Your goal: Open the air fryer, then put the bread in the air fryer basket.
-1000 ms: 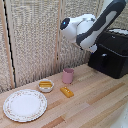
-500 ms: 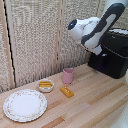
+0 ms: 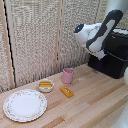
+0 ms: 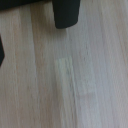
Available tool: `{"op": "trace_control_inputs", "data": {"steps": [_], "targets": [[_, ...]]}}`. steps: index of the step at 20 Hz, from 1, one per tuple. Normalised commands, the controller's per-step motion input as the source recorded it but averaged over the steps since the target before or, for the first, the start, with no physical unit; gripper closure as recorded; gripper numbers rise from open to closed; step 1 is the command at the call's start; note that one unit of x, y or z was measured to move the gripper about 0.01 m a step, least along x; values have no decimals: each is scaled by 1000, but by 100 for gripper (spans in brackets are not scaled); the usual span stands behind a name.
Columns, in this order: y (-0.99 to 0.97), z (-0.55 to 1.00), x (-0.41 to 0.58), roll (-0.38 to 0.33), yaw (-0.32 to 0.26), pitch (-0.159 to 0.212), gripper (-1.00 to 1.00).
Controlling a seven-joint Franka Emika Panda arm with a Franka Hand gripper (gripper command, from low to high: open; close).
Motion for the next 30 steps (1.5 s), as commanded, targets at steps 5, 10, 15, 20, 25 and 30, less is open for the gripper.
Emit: {"op": "trace_control_inputs", "data": {"steps": [5, 10, 15, 20, 25, 30], "targets": [[-463, -136, -46, -158, 199, 0, -100], [-451, -110, -99, -161, 187, 9, -100], [-298, 0, -321, -140, 149, 166, -100], [-311, 21, -330, -95, 133, 224, -100], [-474, 40, -126, -9, 126, 97, -100], [-135, 0, 50, 22, 7, 2, 100]]}}
